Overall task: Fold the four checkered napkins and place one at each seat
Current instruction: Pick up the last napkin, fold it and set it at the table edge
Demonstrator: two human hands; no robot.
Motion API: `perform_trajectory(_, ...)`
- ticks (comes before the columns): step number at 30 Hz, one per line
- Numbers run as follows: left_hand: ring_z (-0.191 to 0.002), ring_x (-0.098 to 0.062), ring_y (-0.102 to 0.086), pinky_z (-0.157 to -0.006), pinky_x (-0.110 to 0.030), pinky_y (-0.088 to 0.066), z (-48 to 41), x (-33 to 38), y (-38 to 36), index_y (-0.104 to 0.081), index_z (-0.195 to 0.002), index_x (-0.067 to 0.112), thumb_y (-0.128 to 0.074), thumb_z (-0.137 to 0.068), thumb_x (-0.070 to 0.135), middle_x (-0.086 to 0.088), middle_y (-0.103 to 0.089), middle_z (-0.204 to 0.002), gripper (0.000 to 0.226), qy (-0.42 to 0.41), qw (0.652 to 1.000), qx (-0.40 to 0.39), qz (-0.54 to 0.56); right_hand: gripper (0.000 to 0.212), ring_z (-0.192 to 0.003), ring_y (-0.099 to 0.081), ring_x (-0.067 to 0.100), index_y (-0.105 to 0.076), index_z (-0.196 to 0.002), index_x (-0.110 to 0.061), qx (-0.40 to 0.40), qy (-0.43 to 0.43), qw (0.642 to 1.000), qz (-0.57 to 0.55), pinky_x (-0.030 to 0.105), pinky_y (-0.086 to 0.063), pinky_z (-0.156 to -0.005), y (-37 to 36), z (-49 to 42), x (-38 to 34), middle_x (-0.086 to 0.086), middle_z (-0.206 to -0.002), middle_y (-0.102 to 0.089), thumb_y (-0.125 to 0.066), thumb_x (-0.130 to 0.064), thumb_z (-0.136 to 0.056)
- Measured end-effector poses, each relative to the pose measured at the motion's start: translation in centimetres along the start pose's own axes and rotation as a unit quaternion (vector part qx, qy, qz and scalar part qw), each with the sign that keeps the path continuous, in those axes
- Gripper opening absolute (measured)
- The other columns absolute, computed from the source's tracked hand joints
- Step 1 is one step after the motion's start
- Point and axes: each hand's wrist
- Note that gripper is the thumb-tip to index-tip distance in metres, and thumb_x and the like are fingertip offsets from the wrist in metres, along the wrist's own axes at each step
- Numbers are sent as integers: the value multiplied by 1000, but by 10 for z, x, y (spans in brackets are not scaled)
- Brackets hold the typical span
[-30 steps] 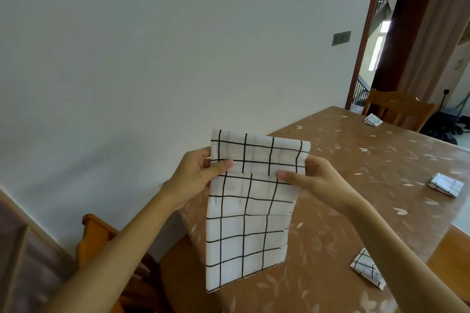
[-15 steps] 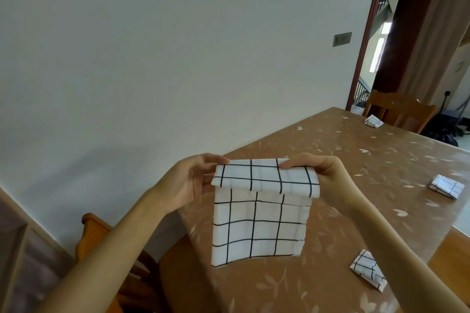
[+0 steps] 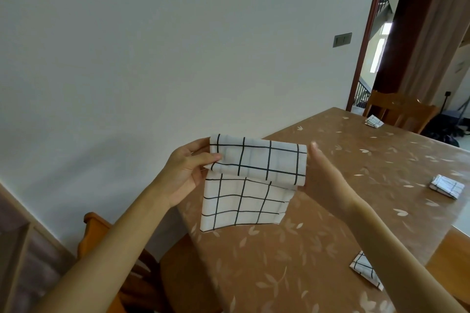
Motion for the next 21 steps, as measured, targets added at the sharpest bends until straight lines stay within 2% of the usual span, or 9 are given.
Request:
perform_trajectory(2,-108,-31,-71,-93,-39,-60,0,0,0,-68,-125,1,-69,-79,-1,-20,-72,-119,46,-5,1000,11,-2,32,-109,-72,20,-70,-117,-17,12,20,997,78,28,-57,-86,-5,2,1,2,-114,-77,-58,-37,-96)
perform_trajectory(4,-105,-29,-72,-92,-39,-61,1,1,-2,-67,-125,2,-69,-79,0,-17,-73,-114,46,-12,1000,19,0,26,-103,-74,18,-71,-115,-10,45,40,991,116,27,-58,-85,-5,0,4,1,-109,-78,-70,-16,-89)
perform_trajectory(6,-100,-26,-73,-90,-39,-61,1,1,-3,-71,-117,7,-70,-79,0,-12,-75,-106,39,-29,999,28,-12,23,-98,-75,19,-72,-111,-7,75,52,990,109,30,-60,-85,-5,-1,5,3,-105,-79,-72,-8,-88)
perform_trajectory(9,-98,-27,-72,-88,-42,-59,4,2,-3,-72,-106,17,-68,-88,0,-9,-75,-102,25,-54,995,47,-75,21,-98,-76,24,-74,-109,-7,108,75,986,99,32,-60,-83,-1,-1,5,7,-103,-79,-71,-6,-89)
perform_trajectory(12,-103,-21,-71,-83,-33,-57,11,2,-9,-64,-118,25,-62,-98,13,-2,-76,-110,23,-46,988,7,-145,20,-100,-75,26,-74,-109,-9,136,87,983,89,42,-59,-91,3,-2,2,9,-105,-78,-71,-10,-89)
perform_trajectory(14,-105,-16,-73,-78,-24,-59,16,-2,-15,-58,-129,28,-61,-98,15,0,-75,-118,33,-29,983,-41,-178,20,-101,-75,27,-74,-110,-11,145,91,982,79,46,-58,-92,3,-2,-1,8,-106,-78,-71,-11,-90)
perform_trajectory(16,-111,-16,-72,-86,-27,-60,18,-7,-18,-55,-135,23,-63,-97,12,1,-73,-124,40,-31,977,-47,-205,22,-102,-74,27,-74,-111,-12,147,95,982,69,47,-58,-93,5,-1,-2,8,-108,-78,-70,-11,-90)
perform_trajectory(18,-111,-18,-72,-89,-30,-60,16,-10,-20,-56,-135,19,-63,-97,10,1,-74,-123,40,-46,975,-26,-214,25,-104,-74,26,-72,-114,-12,130,95,985,67,46,-57,-94,7,1,-4,8,-110,-77,-70,-10,-89)
perform_trajectory(21,-109,-20,-73,-89,-32,-61,13,-9,-21,-58,-134,16,-63,-96,7,-2,-75,-121,39,-51,976,-8,-213,34,-103,-74,21,-67,-121,-15,62,72,991,92,35,-60,-87,10,6,-5,4,-112,-77,-69,-10,-87)
Point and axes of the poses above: each hand's wrist, its own z-axis away from the middle knuckle, its own y-axis out of the back of the hand, x = y × z
